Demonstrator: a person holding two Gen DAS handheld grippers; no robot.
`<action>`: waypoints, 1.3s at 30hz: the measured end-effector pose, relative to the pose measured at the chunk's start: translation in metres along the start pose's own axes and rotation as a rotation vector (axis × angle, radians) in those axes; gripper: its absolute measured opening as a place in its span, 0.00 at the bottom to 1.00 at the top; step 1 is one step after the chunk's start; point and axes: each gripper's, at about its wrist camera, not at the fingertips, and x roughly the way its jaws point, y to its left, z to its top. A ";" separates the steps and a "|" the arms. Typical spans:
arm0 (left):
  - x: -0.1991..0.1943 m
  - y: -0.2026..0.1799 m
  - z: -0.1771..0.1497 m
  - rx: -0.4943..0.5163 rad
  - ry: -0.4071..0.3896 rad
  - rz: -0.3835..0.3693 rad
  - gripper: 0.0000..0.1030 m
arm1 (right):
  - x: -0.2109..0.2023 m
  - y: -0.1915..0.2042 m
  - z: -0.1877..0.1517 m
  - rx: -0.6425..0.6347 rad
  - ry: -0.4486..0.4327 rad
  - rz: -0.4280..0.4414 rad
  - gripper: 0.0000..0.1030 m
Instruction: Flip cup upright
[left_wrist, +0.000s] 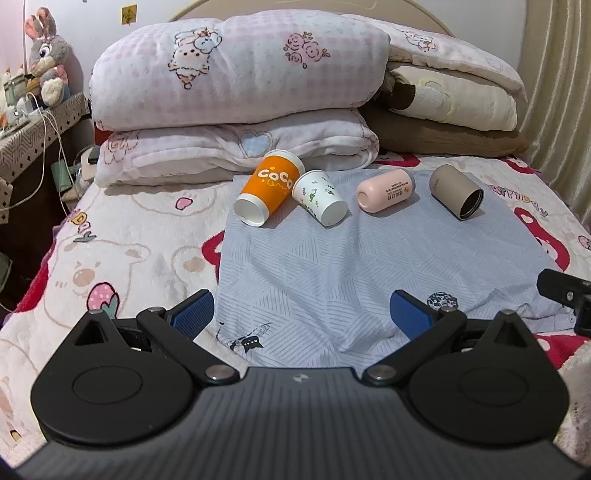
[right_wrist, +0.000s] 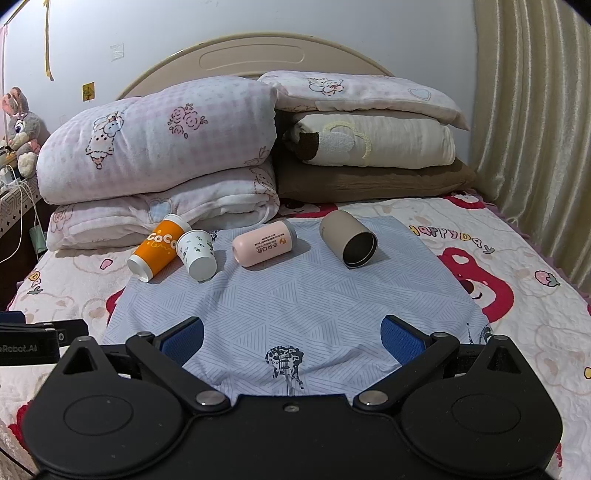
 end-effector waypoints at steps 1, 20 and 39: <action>0.000 -0.001 0.000 0.004 0.001 0.001 1.00 | 0.000 0.000 0.000 -0.002 0.001 0.002 1.00; 0.006 0.007 -0.001 -0.027 0.034 0.013 1.00 | -0.001 0.002 -0.002 -0.019 0.001 0.007 1.00; 0.007 0.007 -0.004 -0.028 0.035 0.013 1.00 | 0.002 -0.001 -0.004 -0.018 0.006 0.006 1.00</action>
